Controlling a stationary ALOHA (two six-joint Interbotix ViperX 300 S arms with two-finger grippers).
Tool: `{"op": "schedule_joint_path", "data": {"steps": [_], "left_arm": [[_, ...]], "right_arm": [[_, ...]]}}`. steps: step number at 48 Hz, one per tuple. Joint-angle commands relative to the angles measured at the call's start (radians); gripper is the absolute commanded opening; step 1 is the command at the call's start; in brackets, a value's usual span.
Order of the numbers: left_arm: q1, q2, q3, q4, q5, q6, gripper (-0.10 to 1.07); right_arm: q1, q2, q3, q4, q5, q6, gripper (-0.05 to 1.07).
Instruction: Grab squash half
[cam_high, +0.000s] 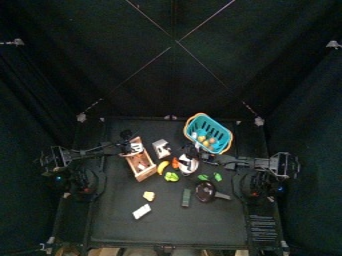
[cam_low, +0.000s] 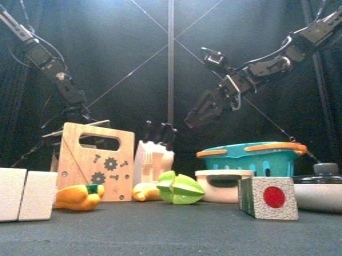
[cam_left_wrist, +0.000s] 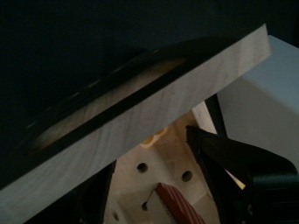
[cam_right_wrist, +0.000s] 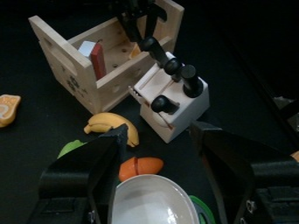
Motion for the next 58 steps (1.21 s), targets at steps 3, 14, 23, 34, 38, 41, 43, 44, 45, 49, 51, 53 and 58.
{"op": "schedule_joint_path", "data": {"steps": [3, 14, 23, 34, 38, 41, 43, 44, 45, 49, 51, 53, 58], "left_arm": [[0.002, 0.006, -0.009, 0.020, 0.051, -0.006, 0.95], [-0.028, -0.029, -0.052, 0.035, 0.069, -0.003, 0.96], [-0.071, -0.044, -0.101, 0.046, 0.172, -0.003, 0.96], [-0.089, -0.026, -0.089, 0.018, 0.210, -0.008, 0.97], [-0.087, -0.020, -0.083, 0.020, 0.206, -0.009, 0.97], [-0.084, -0.011, -0.078, 0.018, 0.195, -0.008, 0.97], [-0.084, -0.003, -0.074, 0.017, 0.186, -0.009, 0.97], [-0.083, 0.002, -0.069, 0.017, 0.178, -0.009, 0.97], [-0.083, 0.008, -0.067, 0.017, 0.167, -0.011, 0.97], [-0.081, 0.025, -0.064, 0.014, 0.149, -0.020, 0.97], [-0.078, 0.041, -0.063, 0.015, 0.146, -0.031, 0.97], [-0.078, 0.051, -0.064, 0.015, 0.144, -0.040, 0.97], [-0.078, 0.067, -0.064, 0.026, 0.143, -0.066, 0.97]], "right_arm": [[0.000, -0.017, -0.011, 0.000, -0.005, -0.002, 0.91], [-0.002, -0.015, -0.011, -0.002, -0.005, 0.000, 0.91], [0.000, -0.014, -0.011, -0.002, -0.005, -0.002, 0.91], [0.000, -0.011, -0.014, -0.002, -0.005, -0.002, 0.91], [0.000, -0.008, -0.015, -0.002, -0.006, -0.002, 0.91], [0.000, -0.003, -0.017, -0.002, -0.011, -0.002, 0.91], [0.000, 0.002, -0.020, -0.002, -0.011, -0.002, 0.91], [0.000, 0.005, -0.023, -0.002, -0.011, -0.002, 0.91], [0.000, 0.006, -0.025, -0.002, -0.011, -0.002, 0.91], [-0.002, 0.018, -0.032, -0.002, -0.011, -0.002, 0.91], [0.000, 0.025, -0.035, -0.002, -0.011, -0.002, 0.91], [-0.002, 0.028, -0.037, -0.002, -0.011, -0.002, 0.91], [-0.002, 0.034, -0.037, -0.002, -0.011, -0.002, 0.91]]}}
